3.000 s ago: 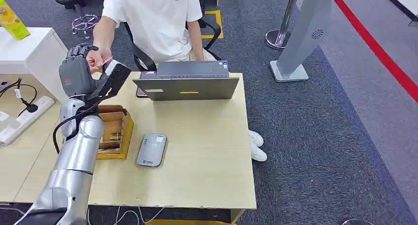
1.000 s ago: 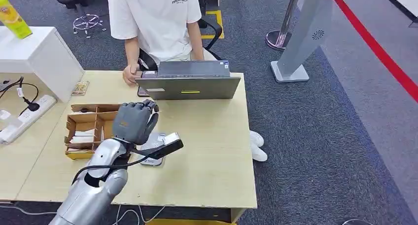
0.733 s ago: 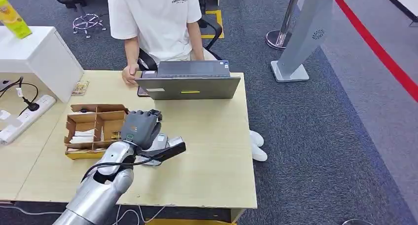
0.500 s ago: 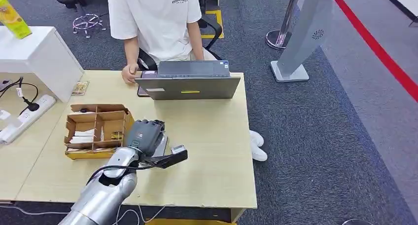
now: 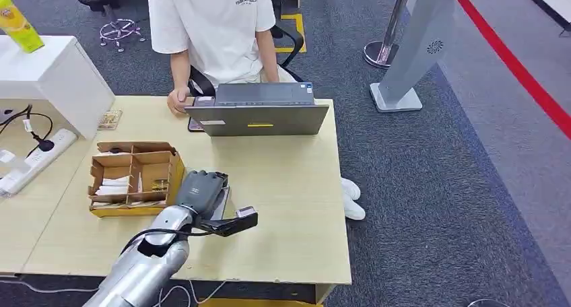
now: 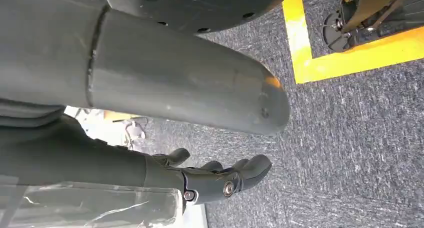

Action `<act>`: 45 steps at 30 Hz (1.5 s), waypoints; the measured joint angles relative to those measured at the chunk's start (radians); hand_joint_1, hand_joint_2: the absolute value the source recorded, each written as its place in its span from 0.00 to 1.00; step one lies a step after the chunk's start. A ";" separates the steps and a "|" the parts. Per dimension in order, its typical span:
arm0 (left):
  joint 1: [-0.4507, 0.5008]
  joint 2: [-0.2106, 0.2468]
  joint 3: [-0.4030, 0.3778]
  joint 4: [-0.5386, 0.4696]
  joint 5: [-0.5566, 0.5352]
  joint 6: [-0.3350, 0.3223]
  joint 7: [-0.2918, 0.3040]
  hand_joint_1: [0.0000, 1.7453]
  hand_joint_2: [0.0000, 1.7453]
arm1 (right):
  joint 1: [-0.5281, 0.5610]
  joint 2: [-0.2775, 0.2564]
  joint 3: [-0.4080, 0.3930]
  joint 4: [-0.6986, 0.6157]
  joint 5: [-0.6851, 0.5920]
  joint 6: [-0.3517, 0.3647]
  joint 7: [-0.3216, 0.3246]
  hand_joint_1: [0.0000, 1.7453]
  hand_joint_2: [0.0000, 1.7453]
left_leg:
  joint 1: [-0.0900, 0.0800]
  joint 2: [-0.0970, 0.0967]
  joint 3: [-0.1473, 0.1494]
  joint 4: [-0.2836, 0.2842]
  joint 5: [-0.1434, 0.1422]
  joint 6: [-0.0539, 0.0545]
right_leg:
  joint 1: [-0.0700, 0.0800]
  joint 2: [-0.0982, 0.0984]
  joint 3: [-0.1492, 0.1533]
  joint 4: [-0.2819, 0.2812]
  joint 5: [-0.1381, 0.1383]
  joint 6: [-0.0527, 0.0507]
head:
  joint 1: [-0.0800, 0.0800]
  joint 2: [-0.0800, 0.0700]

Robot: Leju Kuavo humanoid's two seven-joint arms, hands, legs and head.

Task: Pass the card to the sensor for recognition and then transmit it.

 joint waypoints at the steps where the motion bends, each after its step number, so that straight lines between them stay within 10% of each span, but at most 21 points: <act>1: -0.005 -0.002 0.000 0.005 0.004 -0.002 0.000 1.00 1.00 | 0.000 0.000 0.000 0.000 0.000 0.000 0.000 0.00 0.00 | 0.000 0.000 0.000 0.000 0.000 0.000 | 0.000 0.000 0.000 0.000 0.000 0.000 | 0.000 0.000; 7: -0.040 -0.029 0.000 0.011 0.056 0.170 -0.056 1.00 1.00 | 0.000 0.000 0.000 0.000 0.002 0.008 0.005 0.00 0.00 | 0.000 -0.001 -0.001 0.001 0.001 0.000 | 0.000 -0.001 0.000 0.000 0.001 0.001 | 0.000 0.000; 13: -0.090 -0.061 0.001 -0.226 0.093 0.338 -0.084 1.00 1.00 | 0.001 0.000 0.001 0.000 0.029 0.008 0.023 0.00 0.00 | 0.000 -0.002 -0.003 0.002 0.001 0.000 | 0.000 -0.001 -0.001 0.000 0.001 0.001 | 0.000 0.000; 22: -0.237 -0.127 0.008 -0.395 -0.011 0.409 -0.038 1.00 1.00 | 0.000 0.000 0.029 0.000 0.091 0.037 0.047 0.00 0.00 | 0.000 -0.006 -0.007 0.004 0.003 0.003 | 0.000 -0.006 -0.003 0.000 0.002 0.002 | 0.000 0.000; 35: -0.638 -0.215 0.056 0.088 -0.138 0.365 0.119 1.00 1.00 | 0.001 -0.002 0.071 0.000 0.124 0.077 0.026 0.00 0.00 | 0.000 -0.005 -0.008 0.004 0.007 0.003 | 0.000 -0.004 -0.004 0.000 0.007 0.004 | 0.002 0.000; 45: -0.697 -0.235 0.071 0.261 -0.139 0.372 0.119 1.00 1.00 | 0.001 -0.002 0.081 0.000 0.126 0.077 0.026 0.00 0.00 | 0.000 -0.005 -0.008 0.005 0.007 0.003 | 0.000 -0.004 -0.004 0.000 0.007 0.004 | 0.002 0.000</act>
